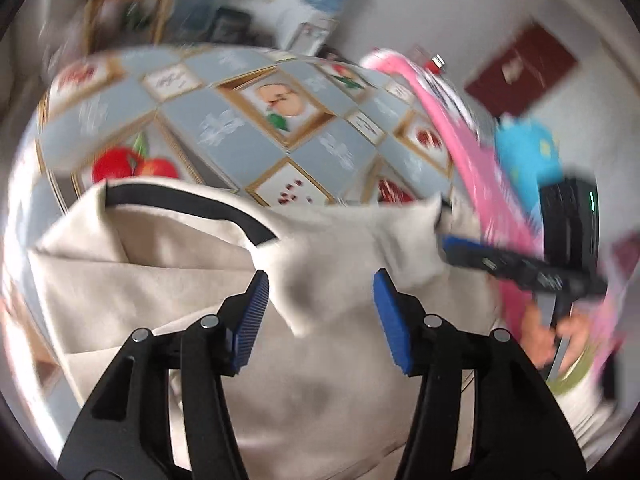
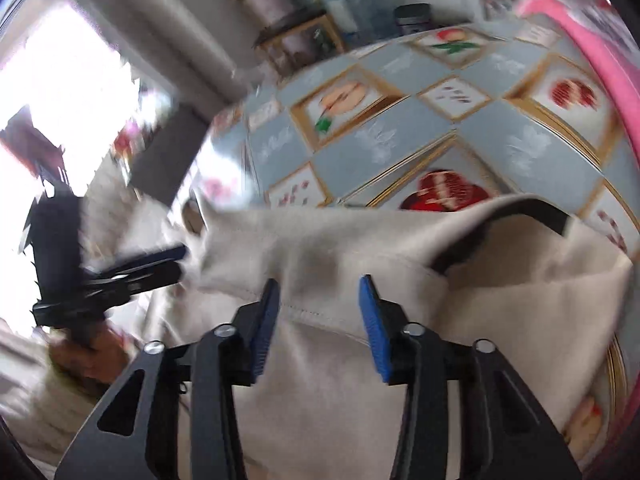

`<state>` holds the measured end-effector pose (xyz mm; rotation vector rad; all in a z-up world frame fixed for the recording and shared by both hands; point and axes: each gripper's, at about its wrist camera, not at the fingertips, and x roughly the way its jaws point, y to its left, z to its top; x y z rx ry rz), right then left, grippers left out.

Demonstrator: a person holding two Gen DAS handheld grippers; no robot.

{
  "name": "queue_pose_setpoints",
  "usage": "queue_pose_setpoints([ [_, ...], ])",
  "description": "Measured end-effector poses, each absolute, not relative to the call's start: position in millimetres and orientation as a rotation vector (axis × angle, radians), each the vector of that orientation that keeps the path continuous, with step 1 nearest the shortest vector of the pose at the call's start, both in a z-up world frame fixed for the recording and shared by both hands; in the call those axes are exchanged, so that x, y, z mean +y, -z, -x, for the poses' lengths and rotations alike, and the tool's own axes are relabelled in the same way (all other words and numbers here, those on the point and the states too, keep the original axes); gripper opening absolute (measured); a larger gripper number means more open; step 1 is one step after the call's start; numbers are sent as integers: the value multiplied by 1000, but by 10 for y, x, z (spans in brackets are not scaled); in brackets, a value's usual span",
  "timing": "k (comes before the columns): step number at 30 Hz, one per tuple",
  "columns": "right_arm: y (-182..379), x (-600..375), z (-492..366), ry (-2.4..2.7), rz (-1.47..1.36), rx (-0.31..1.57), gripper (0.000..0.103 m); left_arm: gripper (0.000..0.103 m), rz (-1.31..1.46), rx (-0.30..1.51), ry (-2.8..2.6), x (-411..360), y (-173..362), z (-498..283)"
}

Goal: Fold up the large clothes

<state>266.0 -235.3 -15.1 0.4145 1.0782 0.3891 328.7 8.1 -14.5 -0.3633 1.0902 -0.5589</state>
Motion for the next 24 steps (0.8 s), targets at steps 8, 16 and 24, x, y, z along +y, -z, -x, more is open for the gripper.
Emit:
queue_pose_setpoints([
  [8, 644, -2896, -2705, -339, -773, 1221, 49, 39, 571, 1226, 522, 134, 531, -3676],
  [16, 745, -2896, -2670, -396, -859, 1259, 49, 39, 681, 1246, 596, 208, 535, -3576],
  [24, 757, -2768, -2652, -424, -882, 1309, 49, 39, 670, 1293, 625, 156, 571, -3512],
])
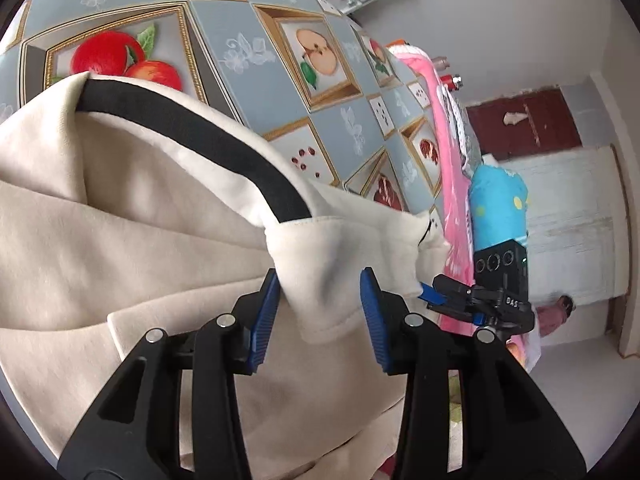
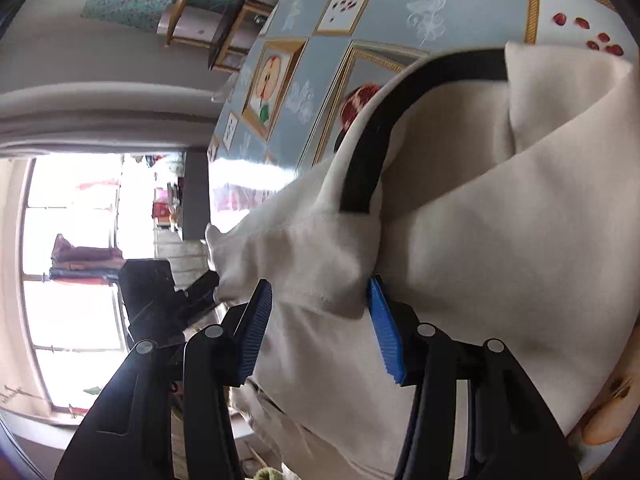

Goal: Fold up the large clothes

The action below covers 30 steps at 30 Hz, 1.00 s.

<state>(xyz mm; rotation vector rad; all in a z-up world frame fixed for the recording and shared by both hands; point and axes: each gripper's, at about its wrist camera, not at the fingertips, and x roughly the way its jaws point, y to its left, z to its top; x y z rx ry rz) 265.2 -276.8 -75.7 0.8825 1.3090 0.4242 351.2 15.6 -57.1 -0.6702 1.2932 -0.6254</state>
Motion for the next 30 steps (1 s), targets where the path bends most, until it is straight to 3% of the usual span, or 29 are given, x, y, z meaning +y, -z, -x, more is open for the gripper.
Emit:
queue_pose_setpoints([
  [12, 931, -2748, -2712, -386, -970, 1287, 48, 39, 760, 1298, 587, 210, 763, -3602],
  [16, 945, -2761, -2696, -380, -964, 1290, 39, 27, 727, 1284, 593, 174, 711, -3591],
  [30, 959, -2762, -2696, -400, -950, 1287, 38, 27, 653, 1279, 580, 134, 659, -3596],
])
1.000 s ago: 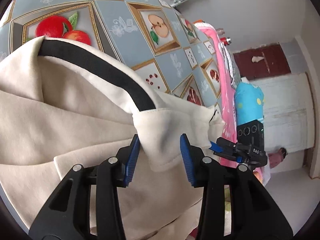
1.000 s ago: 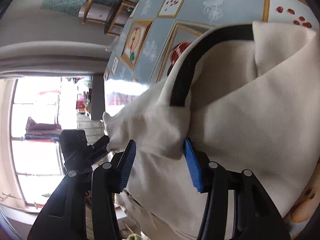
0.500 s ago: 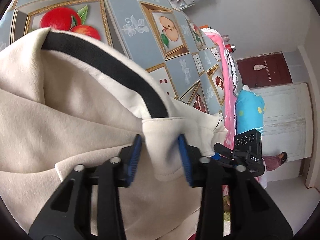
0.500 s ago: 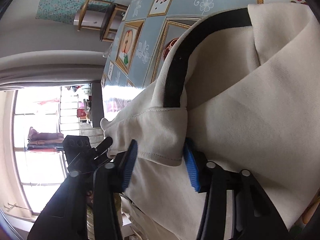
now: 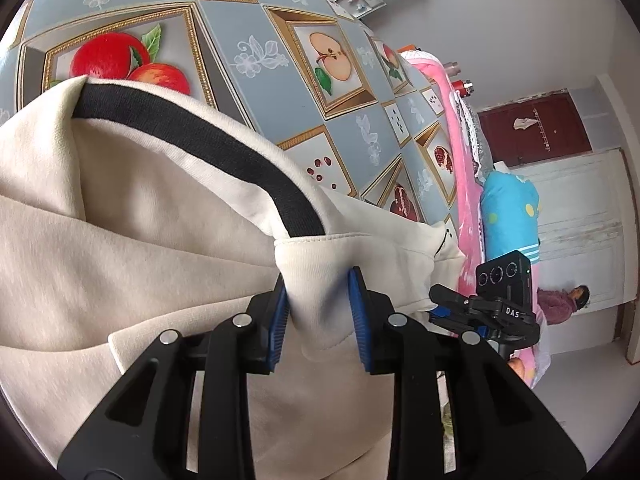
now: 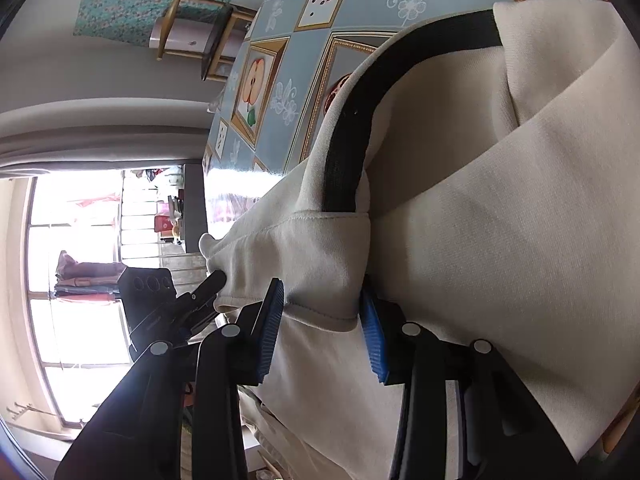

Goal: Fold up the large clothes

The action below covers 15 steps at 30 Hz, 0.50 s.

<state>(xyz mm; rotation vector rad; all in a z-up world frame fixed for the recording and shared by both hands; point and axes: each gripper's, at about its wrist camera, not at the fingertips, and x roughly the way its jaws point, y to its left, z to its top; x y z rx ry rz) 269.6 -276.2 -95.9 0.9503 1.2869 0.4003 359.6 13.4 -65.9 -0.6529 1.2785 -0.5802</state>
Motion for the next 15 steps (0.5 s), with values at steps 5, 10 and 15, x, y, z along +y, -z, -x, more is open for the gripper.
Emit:
queue_pose_setpoints([
  [5, 841, -2592, -2734, -423, -768, 1286, 24, 12, 510, 1245, 601, 30, 552, -3598],
  [10, 643, -2364, -2828, -411, -472, 1261, 15, 7, 188, 1154, 607, -227, 323, -3554],
  [15, 522, -2226, -3055, -361, -277, 1227, 13, 6, -5, 1114, 564, -426, 305, -3618],
])
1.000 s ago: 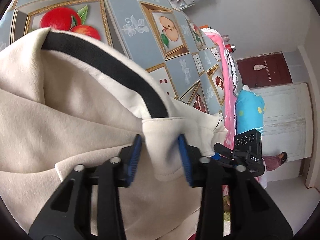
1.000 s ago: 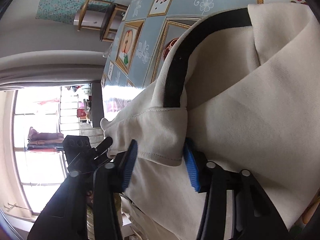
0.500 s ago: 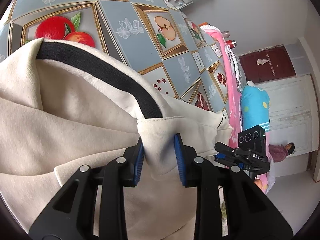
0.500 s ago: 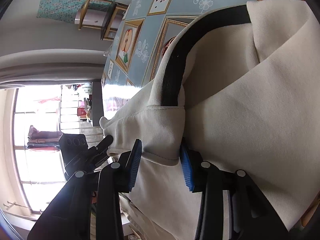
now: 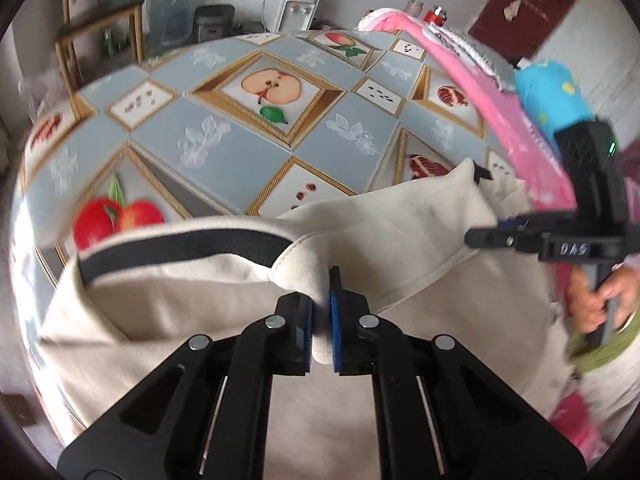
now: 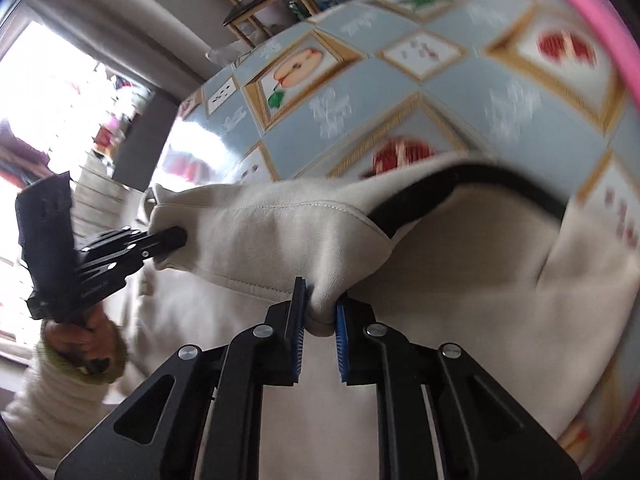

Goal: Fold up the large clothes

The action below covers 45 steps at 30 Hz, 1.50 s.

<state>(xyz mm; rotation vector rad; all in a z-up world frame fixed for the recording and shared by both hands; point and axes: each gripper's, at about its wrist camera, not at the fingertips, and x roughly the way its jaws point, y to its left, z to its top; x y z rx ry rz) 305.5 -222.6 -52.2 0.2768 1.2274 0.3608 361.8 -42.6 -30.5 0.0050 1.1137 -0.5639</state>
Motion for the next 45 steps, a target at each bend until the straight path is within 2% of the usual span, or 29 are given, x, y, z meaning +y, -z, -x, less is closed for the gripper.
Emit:
queue_pose_setpoints([
  [7, 586, -2109, -3388, -312, -105, 1180, 13, 6, -113, 1071, 515, -558, 364, -3862],
  [13, 592, -2081, -3123, -417, 58, 1125, 13, 7, -194, 1051, 586, -544, 412, -3739],
  [15, 609, -2118, -3040, -434, 54, 1116, 14, 10, -209, 1062, 597, -515, 466, -3686],
  [17, 631, -2151, -3027, -423, 40, 1127, 20, 11, -188, 1056, 598, -483, 491, -3666],
  [19, 605, -2215, -2986, -397, 12, 1146, 22, 11, -161, 1058, 597, -468, 498, -3673],
  [20, 582, -2230, -2959, -373, 4, 1153, 32, 11, -159, 1057, 596, -468, 498, -3674],
  [21, 542, -2262, -2924, -339, 1, 1150, 37, 11, -165, 1055, 596, -472, 498, -3668],
  [22, 465, -2299, -2875, -305, 3, 1128, 41, 11, -169, 1053, 596, -477, 499, -3664],
  [23, 392, -2325, -2835, -279, 5, 1105, 42, 11, -171, 1051, 597, -483, 498, -3661],
  [29, -38, -2161, -2826, -310, -75, 944, 41, 11, -175, 1045, 595, -480, 499, -3646],
  [31, -48, -1968, -2901, -369, -84, 927, 35, 11, -178, 1043, 592, -485, 496, -3646],
  [36, 403, -1565, -3058, -485, -64, 1050, 18, 12, -168, 1035, 596, -452, 494, -3650],
  [41, 549, -1580, -2929, -512, -12, 1068, 17, 21, -33, 1043, 562, -153, 424, -3764],
  [45, 586, -1602, -2925, -520, -9, 1049, 17, 18, 24, 945, 459, 104, 210, -3738],
])
